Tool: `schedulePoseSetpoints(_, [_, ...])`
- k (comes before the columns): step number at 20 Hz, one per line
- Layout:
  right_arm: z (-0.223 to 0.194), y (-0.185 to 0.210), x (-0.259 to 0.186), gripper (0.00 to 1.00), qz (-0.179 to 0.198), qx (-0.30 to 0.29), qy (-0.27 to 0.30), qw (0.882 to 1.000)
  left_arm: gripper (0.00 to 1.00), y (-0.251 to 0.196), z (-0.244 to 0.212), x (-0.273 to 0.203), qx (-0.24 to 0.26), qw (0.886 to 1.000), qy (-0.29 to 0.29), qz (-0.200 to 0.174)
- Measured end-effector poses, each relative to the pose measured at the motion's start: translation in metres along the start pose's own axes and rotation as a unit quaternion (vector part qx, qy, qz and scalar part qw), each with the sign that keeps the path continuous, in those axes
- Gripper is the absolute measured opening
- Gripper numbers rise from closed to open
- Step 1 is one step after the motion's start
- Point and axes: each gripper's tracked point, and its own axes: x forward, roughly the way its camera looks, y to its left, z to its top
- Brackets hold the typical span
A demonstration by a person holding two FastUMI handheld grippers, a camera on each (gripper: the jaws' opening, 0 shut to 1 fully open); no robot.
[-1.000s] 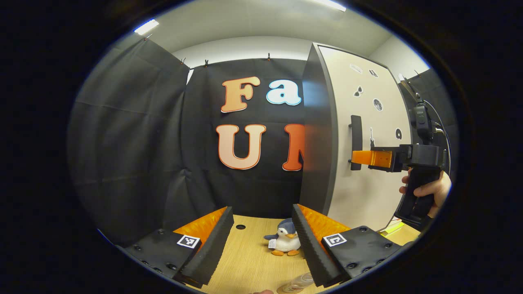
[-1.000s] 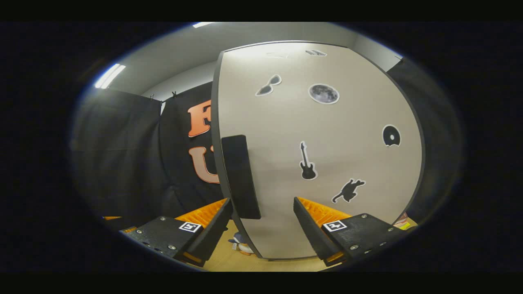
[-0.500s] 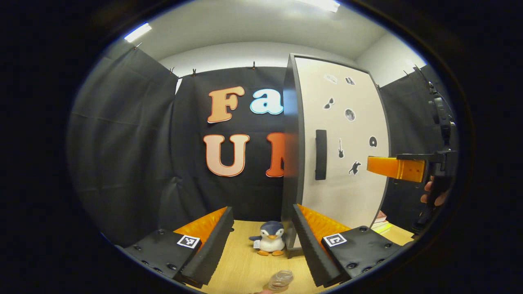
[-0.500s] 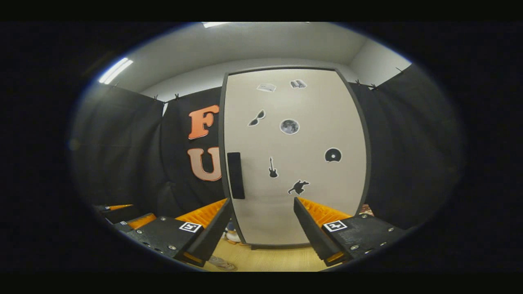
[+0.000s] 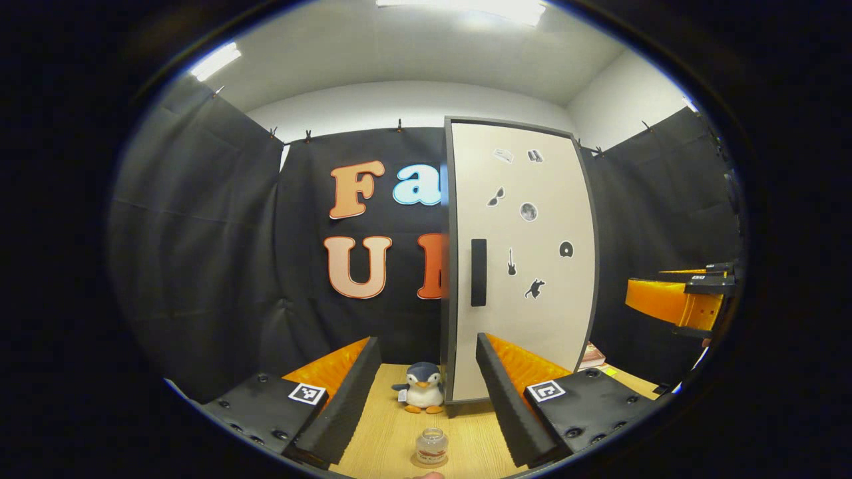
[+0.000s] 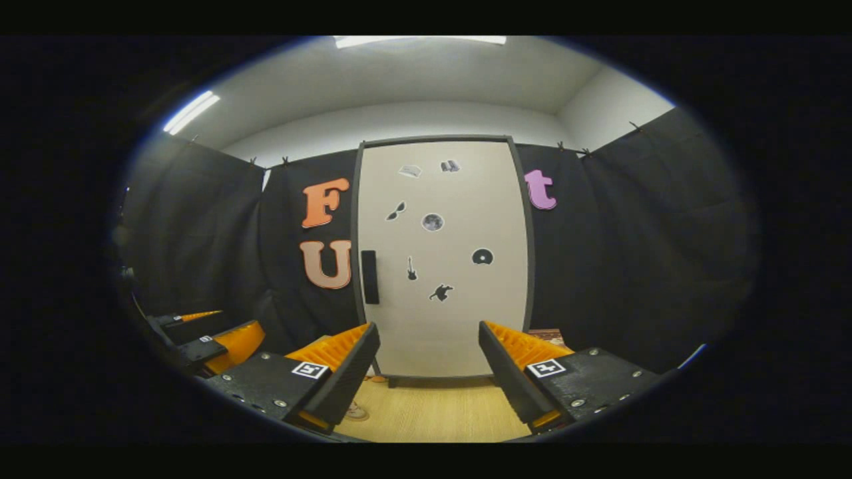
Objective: Open the cabinet door with the right hand, grasp the bottle in the cabinet with the left hand and place it on the coaster, then close the cabinet door with the right hand.
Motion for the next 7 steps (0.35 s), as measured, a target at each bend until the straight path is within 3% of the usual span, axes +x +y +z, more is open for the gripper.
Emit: schedulePoseSetpoints(7, [-0.006, 0.003, -0.033, 0.93, 0.003, 0.008, 0.007, 1.0, 0.94, 0.001, -0.002, -0.032, 0.001, 1.0, 0.011, 0.008])
